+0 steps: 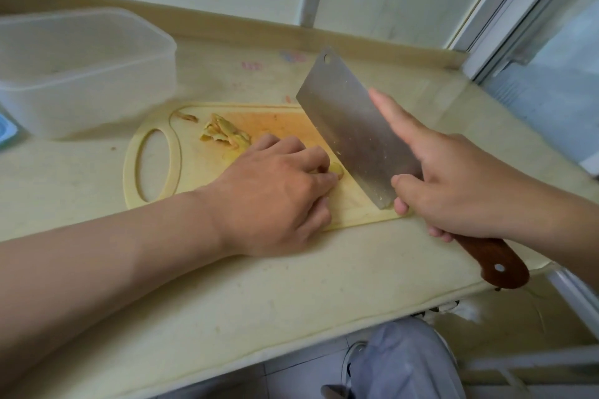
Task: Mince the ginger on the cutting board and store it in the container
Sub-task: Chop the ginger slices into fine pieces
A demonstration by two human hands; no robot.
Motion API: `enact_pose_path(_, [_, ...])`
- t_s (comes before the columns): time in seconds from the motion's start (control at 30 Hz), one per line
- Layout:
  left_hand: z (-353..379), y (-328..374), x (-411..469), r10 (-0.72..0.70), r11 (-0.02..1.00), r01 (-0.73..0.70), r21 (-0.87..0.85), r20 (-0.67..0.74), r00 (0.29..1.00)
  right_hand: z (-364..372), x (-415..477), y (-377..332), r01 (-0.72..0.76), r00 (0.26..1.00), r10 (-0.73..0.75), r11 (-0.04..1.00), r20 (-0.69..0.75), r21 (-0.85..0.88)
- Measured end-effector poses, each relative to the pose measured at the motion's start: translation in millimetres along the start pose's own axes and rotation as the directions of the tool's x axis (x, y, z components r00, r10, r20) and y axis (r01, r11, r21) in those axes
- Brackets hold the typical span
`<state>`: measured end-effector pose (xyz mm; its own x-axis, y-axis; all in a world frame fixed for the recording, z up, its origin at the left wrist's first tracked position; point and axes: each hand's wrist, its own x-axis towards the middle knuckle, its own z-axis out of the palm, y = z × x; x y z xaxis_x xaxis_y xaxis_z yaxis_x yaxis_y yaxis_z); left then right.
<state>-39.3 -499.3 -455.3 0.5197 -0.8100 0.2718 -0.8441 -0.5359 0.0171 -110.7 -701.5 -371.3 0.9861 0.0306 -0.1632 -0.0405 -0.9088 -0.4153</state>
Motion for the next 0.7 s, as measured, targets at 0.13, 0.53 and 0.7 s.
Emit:
enact_pose_path(0.13, [0, -1, 0, -0.006, 1.000, 0.006, 0.003, 0.012, 1.000, -5, 10, -8, -0.019, 0.998, 0.024, 0.996, 0.066, -0.084])
enact_pose_path(0.53, [0, -3, -5, 0.004, 1.000, -0.004, -0.001, 0.017, 1.000, 11, 15, -8, 0.037, 0.992, -0.035, 0.999, -0.117, 0.012])
enact_pose_path(0.7, [-1, -2, -4, 0.000, 1.000, 0.001, -0.010, 0.020, 1.000, 1, 10, -10, -0.005, 1.000, 0.005, 0.999, -0.007, -0.035])
